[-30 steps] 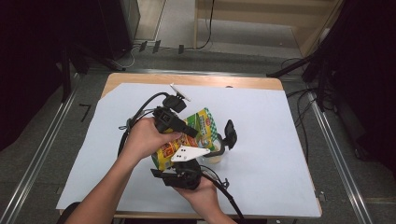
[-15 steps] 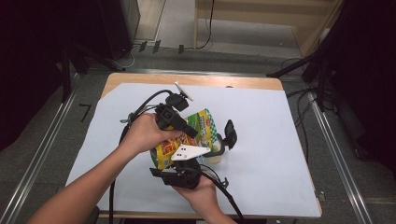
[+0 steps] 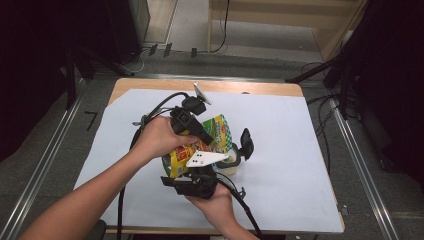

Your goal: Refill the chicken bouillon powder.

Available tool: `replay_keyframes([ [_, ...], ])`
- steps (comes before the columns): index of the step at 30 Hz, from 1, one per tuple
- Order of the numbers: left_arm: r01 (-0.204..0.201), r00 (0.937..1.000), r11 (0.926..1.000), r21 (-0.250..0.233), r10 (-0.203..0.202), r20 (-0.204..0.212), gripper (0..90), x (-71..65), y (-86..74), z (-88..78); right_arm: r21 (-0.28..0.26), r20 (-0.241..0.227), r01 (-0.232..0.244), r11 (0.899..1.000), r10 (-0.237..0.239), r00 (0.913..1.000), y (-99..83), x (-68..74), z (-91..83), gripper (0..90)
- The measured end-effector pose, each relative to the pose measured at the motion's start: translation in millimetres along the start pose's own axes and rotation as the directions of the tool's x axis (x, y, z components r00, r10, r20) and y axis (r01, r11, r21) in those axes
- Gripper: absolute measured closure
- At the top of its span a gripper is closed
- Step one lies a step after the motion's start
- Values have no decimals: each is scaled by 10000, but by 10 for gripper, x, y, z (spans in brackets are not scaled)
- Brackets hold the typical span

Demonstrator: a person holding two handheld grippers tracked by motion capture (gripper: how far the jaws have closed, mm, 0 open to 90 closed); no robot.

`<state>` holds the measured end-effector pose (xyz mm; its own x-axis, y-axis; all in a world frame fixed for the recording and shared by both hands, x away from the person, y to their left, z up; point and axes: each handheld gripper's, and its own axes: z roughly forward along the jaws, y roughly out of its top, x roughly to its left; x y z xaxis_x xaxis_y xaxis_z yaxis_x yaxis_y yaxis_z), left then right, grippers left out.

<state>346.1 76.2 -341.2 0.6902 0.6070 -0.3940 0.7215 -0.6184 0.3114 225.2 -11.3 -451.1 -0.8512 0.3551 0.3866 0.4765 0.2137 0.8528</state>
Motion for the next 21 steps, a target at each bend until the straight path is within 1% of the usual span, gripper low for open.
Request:
replay_keyframes([
  [3, 33, 10000, 10000, 27, -33, -81, 851, -9, 26, -11, -33, -61, -88, 10000, 87, 9999, 22, -12, -12, 663],
  [5, 92, 9999, 9999, -42, -93, -65, 852, -3, 31, -18, -52, -86, -109, 9999, 108, 9999, 34, -19, -15, 657],
  [7, 139, 9999, 9999, -78, -140, -37, 853, 5, 33, -23, -52, -73, -61, 10000, 61, 10000, 39, -21, -16, 649],
  [8, 225, 9997, 9997, -110, -225, -6, 853, 18, 37, -31, -64, -43, 13, 10000, -13, 10000, 48, -21, -16, 647],
  [10, 314, 9995, 9994, -136, -315, -50, 854, 21, 44, -34, -38, -39, 10, 10000, -10, 10000, 59, -28, -17, 656],
  [21, 402, 9990, 9991, -125, -405, -212, 851, 1, 44, -52, 42, -110, 62, 10000, -62, 9999, 79, -29, -35, 664],
])
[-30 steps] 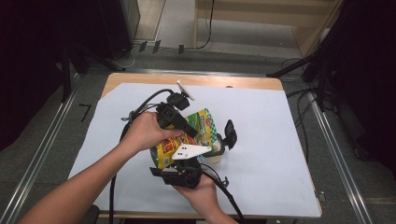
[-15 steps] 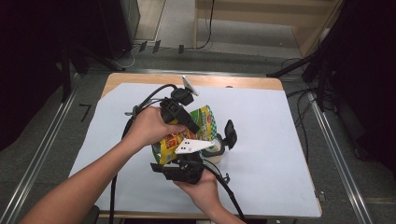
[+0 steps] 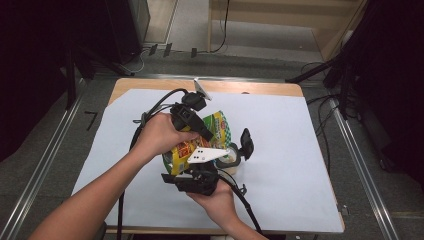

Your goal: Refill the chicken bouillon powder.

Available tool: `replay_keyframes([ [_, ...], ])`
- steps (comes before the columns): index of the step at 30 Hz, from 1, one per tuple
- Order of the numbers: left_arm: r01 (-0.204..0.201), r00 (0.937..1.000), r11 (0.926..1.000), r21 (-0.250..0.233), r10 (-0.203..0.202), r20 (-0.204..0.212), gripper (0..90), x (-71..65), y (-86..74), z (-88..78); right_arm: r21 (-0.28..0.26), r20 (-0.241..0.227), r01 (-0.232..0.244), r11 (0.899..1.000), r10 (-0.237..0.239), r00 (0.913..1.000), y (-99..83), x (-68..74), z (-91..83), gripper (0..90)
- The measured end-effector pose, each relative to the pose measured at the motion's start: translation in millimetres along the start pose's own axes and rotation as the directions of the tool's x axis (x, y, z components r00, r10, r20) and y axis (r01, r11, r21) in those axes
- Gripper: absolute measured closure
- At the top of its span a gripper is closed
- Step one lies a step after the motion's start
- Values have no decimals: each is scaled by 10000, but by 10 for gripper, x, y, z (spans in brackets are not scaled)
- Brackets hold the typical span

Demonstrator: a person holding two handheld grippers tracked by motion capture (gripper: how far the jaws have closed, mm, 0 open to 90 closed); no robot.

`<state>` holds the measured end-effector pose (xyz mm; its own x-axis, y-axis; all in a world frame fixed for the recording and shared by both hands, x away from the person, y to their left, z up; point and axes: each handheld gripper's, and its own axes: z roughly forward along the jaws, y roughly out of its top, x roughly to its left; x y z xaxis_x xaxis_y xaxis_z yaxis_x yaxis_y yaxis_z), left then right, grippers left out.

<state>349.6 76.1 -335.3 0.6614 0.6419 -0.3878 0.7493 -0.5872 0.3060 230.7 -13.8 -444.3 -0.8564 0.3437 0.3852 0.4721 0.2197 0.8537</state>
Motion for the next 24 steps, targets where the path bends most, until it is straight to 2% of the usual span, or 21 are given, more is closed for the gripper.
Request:
replay_keyframes([
  [5, 58, 10000, 10000, -13, -58, 21, 851, 9, 0, -4, 39, -27, -56, 10000, 56, 10000, 9, 3, -2, 664],
  [10, 75, 10000, 10000, 17, -75, -16, 851, 16, 8, 8, 119, 33, 142, 9998, -142, 9999, 7, 10, 18, 625],
  [13, 88, 10000, 9999, 48, -88, -14, 851, 14, 17, 17, 143, 123, 178, 9997, -180, 9998, 8, 4, 15, 668],
  [24, 63, 10000, 10000, -28, -63, -32, 849, 7, 10, 4, 93, 182, 259, 9996, -261, 9995, 8, 3, 13, 672],
])
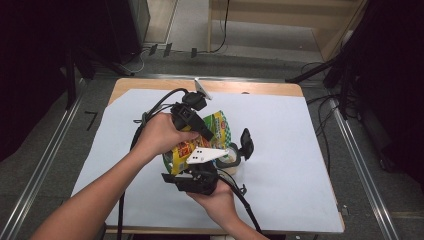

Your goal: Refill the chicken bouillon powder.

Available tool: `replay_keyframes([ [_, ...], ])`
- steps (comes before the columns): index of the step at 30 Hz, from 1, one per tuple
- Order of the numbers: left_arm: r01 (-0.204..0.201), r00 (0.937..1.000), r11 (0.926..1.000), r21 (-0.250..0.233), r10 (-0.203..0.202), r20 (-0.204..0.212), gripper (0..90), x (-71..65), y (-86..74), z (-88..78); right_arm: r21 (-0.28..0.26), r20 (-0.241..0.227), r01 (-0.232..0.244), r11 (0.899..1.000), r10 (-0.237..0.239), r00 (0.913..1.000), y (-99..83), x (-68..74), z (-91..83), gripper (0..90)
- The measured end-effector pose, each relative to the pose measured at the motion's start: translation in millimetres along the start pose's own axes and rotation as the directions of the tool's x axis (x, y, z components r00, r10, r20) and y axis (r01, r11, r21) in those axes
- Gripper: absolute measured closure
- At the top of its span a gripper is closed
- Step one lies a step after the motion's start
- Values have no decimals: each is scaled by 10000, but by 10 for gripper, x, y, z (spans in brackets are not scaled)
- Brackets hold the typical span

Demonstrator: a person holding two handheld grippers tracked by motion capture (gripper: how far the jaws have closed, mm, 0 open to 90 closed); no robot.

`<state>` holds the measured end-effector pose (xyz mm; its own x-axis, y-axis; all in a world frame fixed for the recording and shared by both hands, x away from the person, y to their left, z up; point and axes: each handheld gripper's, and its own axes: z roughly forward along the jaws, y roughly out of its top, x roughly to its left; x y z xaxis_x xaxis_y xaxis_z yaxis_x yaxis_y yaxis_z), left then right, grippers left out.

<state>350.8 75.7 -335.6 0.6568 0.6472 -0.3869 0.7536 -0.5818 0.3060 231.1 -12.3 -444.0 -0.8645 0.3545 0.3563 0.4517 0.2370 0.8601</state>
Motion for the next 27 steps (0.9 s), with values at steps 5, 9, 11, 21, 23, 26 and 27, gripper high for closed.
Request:
replay_keyframes([
  [5, 67, 9999, 10000, -6, -67, -79, 848, 6, -5, -7, -8, -76, -8, 10000, 8, 10000, 3, -11, 11, 673],
  [9, 113, 9998, 9999, -56, -114, -156, 846, 18, -29, -38, -20, -180, 10, 10000, -10, 9998, 17, -4, 34, 673],
  [11, 126, 9998, 9999, -62, -127, -168, 846, 26, -38, -50, -26, -218, 31, 10000, -31, 9998, 23, -1, 44, 673],
  [21, 210, 9995, 9995, -224, -216, -246, 843, 45, -52, -83, 0, -296, 87, 10000, -87, 9995, 47, -12, 74, 673],
  [23, 191, 9995, 9996, -224, -197, -260, 844, 40, -52, -86, -18, -302, 78, 10000, -79, 9995, 49, -16, 78, 674],
  [26, 189, 9994, 9995, -235, -196, -274, 843, 33, -51, -94, -51, -325, 70, 10000, -71, 9994, 54, -15, 79, 675],
  [27, 189, 9994, 9995, -235, -196, -274, 843, 33, -51, -94, -51, -325, 70, 10000, -71, 9994, 54, -15, 79, 675],
])
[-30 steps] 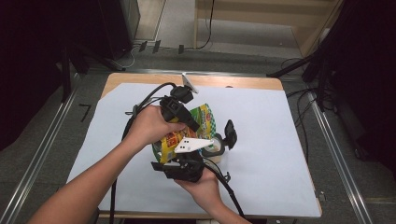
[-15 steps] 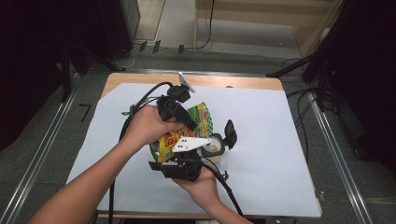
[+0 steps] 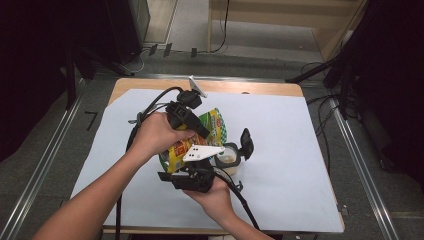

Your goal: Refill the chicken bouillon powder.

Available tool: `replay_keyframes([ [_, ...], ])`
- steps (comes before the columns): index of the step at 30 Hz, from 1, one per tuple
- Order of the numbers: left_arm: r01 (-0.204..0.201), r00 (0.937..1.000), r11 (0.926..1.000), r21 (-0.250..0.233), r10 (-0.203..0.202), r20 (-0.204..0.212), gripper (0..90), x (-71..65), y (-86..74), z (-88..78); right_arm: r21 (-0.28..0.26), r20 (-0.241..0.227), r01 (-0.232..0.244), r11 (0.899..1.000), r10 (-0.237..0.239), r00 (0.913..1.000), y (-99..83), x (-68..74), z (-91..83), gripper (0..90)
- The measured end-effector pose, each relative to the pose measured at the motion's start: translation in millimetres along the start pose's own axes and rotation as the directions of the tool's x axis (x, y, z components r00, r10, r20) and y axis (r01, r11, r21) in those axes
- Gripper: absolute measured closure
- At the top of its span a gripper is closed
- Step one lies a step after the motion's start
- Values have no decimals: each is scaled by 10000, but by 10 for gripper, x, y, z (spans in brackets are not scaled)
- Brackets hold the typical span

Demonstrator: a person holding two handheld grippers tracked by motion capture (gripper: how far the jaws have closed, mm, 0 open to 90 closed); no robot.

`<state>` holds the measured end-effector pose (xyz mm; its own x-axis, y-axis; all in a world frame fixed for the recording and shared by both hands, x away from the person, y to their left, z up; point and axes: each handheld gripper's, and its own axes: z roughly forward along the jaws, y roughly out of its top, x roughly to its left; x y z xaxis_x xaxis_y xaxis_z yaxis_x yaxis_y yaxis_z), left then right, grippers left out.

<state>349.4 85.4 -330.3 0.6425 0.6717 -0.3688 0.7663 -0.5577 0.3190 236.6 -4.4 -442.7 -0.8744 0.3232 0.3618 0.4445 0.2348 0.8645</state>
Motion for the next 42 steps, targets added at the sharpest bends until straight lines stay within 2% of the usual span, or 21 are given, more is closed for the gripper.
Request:
replay_keyframes([
  [42, -3, 10000, 9999, 133, 3, -37, 834, -22, 7, 20, 0, 17, 0, 10000, 0, 10000, -8, 19, -17, 674],
])
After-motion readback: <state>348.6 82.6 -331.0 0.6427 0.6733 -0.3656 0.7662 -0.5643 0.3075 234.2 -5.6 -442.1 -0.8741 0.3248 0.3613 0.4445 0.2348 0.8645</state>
